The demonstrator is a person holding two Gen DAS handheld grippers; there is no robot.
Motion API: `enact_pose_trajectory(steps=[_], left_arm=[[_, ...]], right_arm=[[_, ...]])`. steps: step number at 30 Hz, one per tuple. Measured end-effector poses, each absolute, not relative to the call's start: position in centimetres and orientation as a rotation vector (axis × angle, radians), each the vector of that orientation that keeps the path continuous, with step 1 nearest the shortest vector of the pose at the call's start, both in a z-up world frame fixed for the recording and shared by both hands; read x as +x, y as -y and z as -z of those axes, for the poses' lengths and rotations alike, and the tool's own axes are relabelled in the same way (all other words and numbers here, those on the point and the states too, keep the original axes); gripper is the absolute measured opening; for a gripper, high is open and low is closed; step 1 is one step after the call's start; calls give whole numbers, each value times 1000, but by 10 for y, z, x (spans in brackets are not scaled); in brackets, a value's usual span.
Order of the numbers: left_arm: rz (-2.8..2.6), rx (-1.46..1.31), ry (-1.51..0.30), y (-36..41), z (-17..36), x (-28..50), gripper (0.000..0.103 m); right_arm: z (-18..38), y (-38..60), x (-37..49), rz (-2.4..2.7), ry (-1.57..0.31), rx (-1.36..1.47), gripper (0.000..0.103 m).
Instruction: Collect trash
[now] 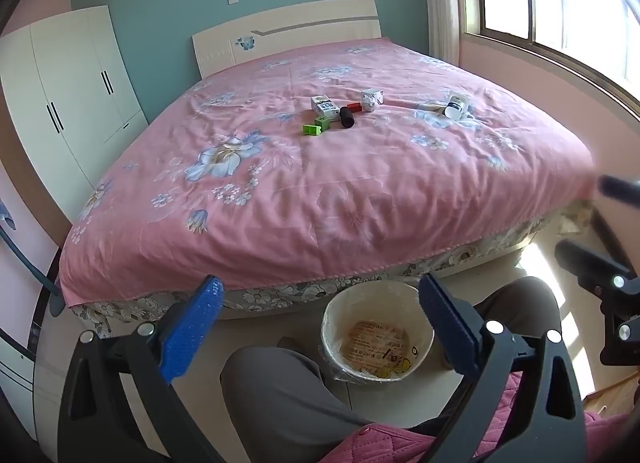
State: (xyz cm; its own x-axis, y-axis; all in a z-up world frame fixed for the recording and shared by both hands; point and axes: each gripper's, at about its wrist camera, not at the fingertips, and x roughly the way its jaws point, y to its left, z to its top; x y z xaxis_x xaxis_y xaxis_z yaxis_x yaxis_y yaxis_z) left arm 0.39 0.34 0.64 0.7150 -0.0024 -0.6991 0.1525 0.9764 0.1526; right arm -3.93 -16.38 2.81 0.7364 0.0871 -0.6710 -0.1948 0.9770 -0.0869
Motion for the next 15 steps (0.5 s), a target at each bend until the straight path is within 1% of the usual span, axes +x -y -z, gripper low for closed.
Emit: enact_pose_trajectory(steps=[15], left_arm=[[83,204,-766,-3,-7,2,99]], right_arm=[[-28,163,-41,-152,-723,-157,97]])
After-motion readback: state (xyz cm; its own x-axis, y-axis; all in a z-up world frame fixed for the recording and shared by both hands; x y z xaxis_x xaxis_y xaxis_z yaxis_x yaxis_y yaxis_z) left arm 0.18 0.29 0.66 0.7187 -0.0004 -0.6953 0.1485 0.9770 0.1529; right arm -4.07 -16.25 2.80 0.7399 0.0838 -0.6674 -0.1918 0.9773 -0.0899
